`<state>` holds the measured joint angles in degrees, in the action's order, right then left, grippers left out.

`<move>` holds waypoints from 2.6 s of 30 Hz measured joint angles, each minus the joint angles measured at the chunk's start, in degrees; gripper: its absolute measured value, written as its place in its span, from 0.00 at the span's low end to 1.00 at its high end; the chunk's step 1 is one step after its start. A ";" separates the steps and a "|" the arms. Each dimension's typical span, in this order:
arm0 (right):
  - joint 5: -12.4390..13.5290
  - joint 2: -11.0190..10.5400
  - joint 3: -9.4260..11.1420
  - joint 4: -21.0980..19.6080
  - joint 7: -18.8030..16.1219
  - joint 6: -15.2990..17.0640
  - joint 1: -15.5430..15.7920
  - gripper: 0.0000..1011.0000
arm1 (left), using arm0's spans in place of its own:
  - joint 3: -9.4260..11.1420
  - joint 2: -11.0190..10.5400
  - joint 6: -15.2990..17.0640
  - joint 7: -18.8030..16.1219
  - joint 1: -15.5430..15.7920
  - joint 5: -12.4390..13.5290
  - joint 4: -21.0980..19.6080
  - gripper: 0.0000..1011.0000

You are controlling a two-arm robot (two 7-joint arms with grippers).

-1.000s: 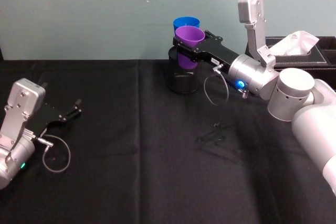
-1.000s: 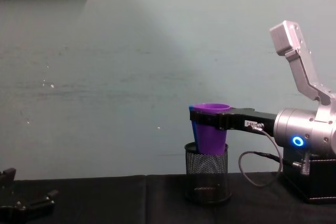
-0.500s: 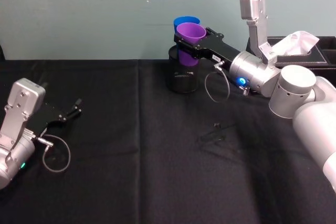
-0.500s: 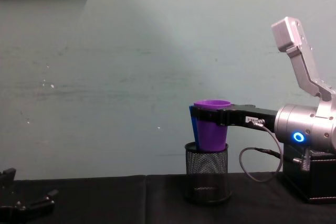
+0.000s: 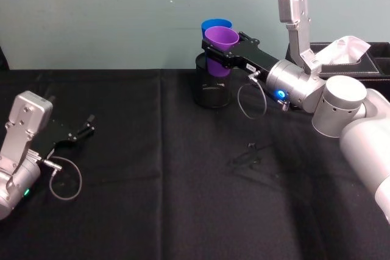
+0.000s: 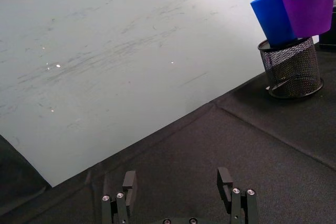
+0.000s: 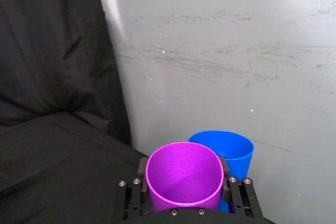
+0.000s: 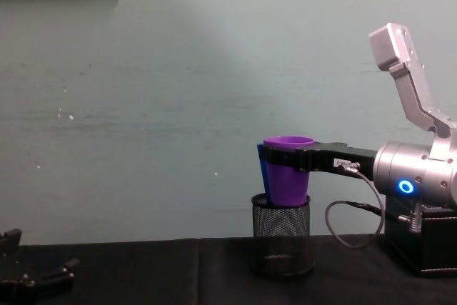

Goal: Pick up one cup with a gripper and tap it against the other cup.

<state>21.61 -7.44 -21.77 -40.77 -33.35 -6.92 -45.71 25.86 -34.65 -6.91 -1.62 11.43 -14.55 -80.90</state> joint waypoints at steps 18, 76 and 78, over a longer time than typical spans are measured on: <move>0.01 0.00 -0.03 0.01 0.03 0.00 0.00 0.74 | 0.00 0.00 0.00 0.00 0.00 0.00 0.00 0.99; 0.01 0.00 -0.03 0.00 0.08 0.00 0.00 0.74 | 0.00 0.00 0.00 0.00 0.00 0.00 0.00 0.99; 0.01 0.00 -0.03 0.01 0.08 0.00 0.00 0.74 | 0.00 0.00 0.00 0.00 0.00 0.00 0.00 0.99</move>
<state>21.62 -7.44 -21.79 -40.76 -33.27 -6.92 -45.71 25.86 -34.65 -6.91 -1.62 11.43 -14.55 -80.90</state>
